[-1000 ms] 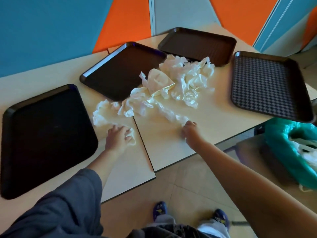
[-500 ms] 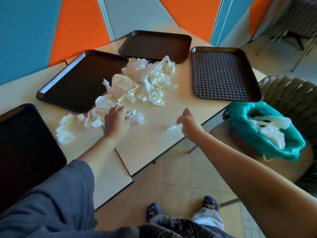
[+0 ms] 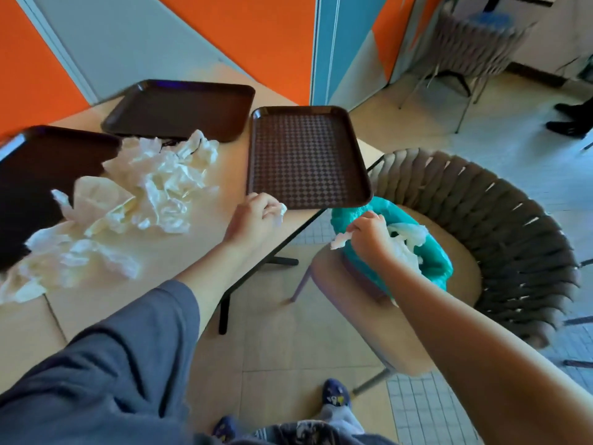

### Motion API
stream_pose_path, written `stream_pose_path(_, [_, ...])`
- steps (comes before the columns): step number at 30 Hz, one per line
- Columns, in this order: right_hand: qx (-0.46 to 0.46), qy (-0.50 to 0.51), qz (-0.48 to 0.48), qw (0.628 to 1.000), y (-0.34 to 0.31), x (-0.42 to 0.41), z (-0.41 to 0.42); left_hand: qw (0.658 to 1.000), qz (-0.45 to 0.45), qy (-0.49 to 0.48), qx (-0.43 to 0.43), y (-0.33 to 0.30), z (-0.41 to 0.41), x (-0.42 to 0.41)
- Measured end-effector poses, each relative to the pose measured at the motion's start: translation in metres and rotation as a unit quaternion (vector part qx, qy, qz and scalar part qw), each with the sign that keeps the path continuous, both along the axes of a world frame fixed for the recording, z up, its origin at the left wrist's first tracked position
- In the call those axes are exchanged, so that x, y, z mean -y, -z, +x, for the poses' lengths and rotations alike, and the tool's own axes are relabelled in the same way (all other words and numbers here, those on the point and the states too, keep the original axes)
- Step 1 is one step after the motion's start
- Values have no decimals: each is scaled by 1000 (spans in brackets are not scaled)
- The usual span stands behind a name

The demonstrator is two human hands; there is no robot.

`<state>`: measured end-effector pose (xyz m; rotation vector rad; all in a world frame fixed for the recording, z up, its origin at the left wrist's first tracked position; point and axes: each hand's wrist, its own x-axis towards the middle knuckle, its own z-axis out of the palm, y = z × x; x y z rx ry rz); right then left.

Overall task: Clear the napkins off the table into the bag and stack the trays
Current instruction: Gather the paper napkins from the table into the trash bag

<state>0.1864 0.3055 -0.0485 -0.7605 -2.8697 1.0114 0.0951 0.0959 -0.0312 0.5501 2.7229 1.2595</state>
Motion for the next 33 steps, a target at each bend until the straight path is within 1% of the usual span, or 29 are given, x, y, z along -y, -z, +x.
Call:
stream_pose_path(2, [24,48,16,998,10,-36,9,1000,0,17,9,2,7,-38])
stream_pose_path(5, [25,96,7,995,34,-80,28,995,-40,79,-39,16,7,-94])
stream_pose_path(9, [52,139,-22,989,70,-122,44,989,-72,113,-61,39,9,-153])
stream_pose_path(12, [73,147,-55,985,93,-146,46,985,-94,134,-50,59,13,-194])
stream_pose_path(15, [68,117,-118,984,113,-156,45,971,-143,183,-59,83,14,-230])
stream_pose_path(16, [60,94,-132,985,123,-160,45,960,-168,212,-71,92,15,-241])
stream_pose_path(17, [65,48,-117,990,130,-160,43,947,-193,243,-80,100,15,-251])
stream_pose_path(19, [99,-56,-79,990,149,-160,40,917,-243,305,-81,115,16,-264])
stream_pose_path(22, [182,-131,-71,972,173,-162,32,863,-335,374,-51,141,15,-284])
stream_pose_path(24, [228,-136,-66,962,187,-168,23,828,-395,396,-36,156,7,-295])
stream_pose_path(26, [274,-149,-37,950,199,-176,15,799,-444,404,-21,164,-2,-303])
stream_pose_path(28, [303,-144,-16,942,216,-186,8,772,-488,408,14,172,-9,-307])
stream_pose_path(29, [302,-129,8,944,223,-189,9,758,-506,411,37,176,-10,-309])
stream_pose_path(30, [296,-99,26,950,228,-189,8,749,-517,410,62,181,-10,-309])
stream_pose_path(31, [284,-78,25,955,231,-187,9,744,-523,407,89,185,-9,-309])
stream_pose_path(33, [285,-69,0,956,232,-186,7,751,-520,387,131,187,-6,-308])
